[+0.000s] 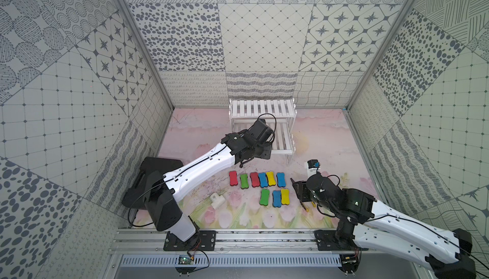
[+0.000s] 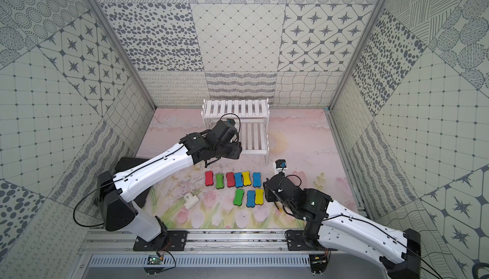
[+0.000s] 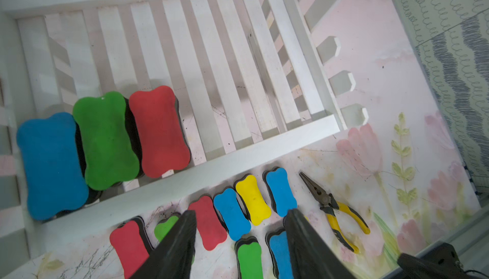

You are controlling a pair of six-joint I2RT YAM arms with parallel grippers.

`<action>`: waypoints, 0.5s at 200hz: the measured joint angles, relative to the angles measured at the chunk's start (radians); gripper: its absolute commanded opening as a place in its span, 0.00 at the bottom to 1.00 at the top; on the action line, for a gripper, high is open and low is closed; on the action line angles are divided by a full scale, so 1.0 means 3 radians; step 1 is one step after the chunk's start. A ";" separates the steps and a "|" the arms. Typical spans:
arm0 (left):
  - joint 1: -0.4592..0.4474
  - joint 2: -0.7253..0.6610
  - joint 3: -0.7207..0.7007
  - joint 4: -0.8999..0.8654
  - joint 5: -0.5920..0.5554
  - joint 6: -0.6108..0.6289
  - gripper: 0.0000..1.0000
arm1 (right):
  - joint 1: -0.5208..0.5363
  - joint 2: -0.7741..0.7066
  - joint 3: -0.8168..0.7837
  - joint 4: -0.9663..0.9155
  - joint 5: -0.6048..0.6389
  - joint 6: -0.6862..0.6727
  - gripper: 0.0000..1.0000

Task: Remove the whiteboard erasers from the shelf
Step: Pick up the whiteboard eraser from the shelf.

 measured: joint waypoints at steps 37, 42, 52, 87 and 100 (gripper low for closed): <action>0.0178 0.0220 0.0136 0.0065 -0.0062 0.0047 0.59 | -0.0055 -0.0120 -0.0029 -0.0038 -0.0003 -0.0001 0.46; 0.0195 0.0243 0.0146 0.0066 -0.0069 0.0057 0.60 | -0.0060 -0.0121 -0.0033 -0.0039 -0.0005 0.0000 0.46; 0.0219 0.0277 0.0163 0.0067 -0.0085 0.0067 0.60 | -0.0070 -0.0120 -0.0046 -0.0042 -0.0006 0.0000 0.46; 0.0303 0.0361 0.0169 0.0070 -0.0196 0.0083 0.63 | -0.0098 -0.0130 -0.0065 -0.0066 -0.0008 -0.0001 0.47; 0.0333 0.0365 0.0158 0.0070 -0.0231 0.0079 0.63 | -0.0112 -0.0150 -0.0070 -0.0070 -0.0006 0.0000 0.47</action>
